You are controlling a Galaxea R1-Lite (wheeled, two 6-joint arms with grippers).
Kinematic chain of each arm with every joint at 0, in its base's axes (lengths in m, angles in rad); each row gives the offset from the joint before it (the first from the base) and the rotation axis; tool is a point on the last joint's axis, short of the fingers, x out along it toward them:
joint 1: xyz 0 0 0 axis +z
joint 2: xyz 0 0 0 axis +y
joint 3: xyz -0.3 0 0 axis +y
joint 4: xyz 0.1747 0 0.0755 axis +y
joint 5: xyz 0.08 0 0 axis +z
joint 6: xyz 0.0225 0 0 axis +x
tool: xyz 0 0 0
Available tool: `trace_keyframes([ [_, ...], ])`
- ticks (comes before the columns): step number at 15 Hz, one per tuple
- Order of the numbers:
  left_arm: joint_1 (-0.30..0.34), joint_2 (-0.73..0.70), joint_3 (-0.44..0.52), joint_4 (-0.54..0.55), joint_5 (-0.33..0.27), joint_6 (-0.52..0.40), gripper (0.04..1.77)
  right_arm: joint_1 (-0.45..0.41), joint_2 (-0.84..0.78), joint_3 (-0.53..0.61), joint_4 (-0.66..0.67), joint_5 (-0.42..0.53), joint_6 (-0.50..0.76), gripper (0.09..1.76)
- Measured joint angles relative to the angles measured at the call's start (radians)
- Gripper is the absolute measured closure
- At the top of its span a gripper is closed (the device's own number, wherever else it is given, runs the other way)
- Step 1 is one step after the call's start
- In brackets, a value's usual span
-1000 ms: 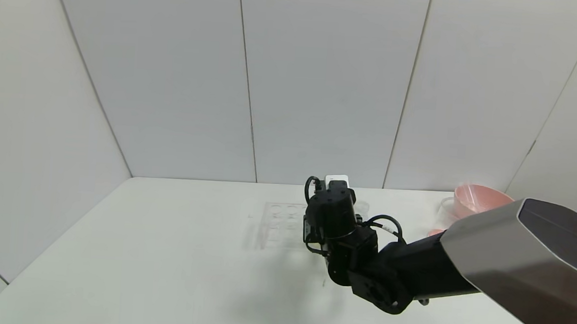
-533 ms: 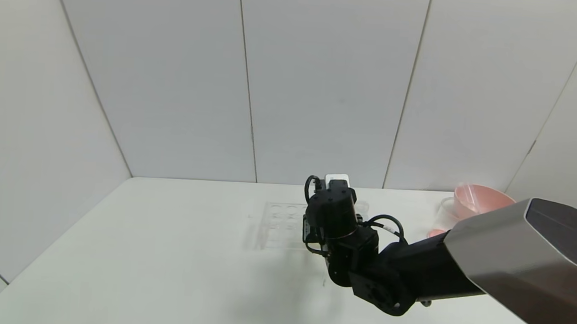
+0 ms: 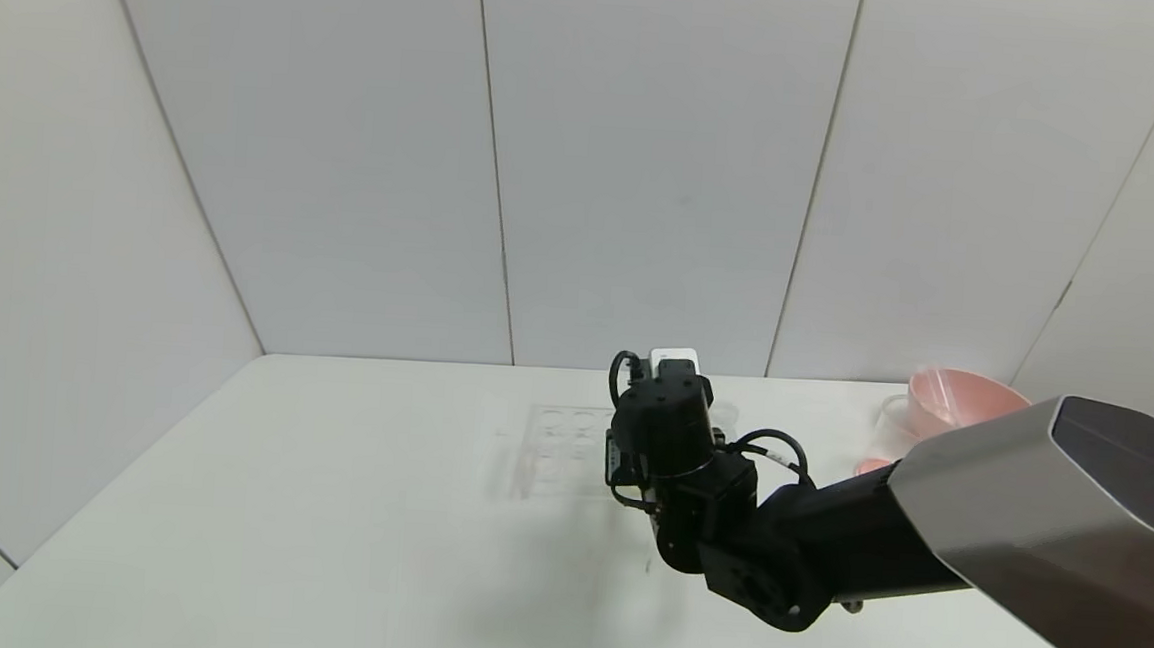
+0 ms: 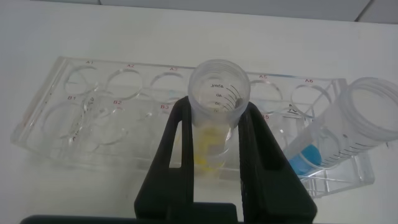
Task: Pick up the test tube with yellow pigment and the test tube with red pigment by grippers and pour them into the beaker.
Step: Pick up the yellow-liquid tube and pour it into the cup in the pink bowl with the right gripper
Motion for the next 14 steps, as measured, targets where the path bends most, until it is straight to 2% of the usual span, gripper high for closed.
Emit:
trace_keyframes([
  [10,0.000,0.000,0.000,0.000,0.000,0.000,0.09,-0.007,-0.145,-0.009,0.010,0.056,-0.144,1.37],
  [14,0.000,0.000,0.000,0.000,0.000,0.000,0.09,-0.008,-0.202,0.040,0.020,0.077,-0.173,1.37],
])
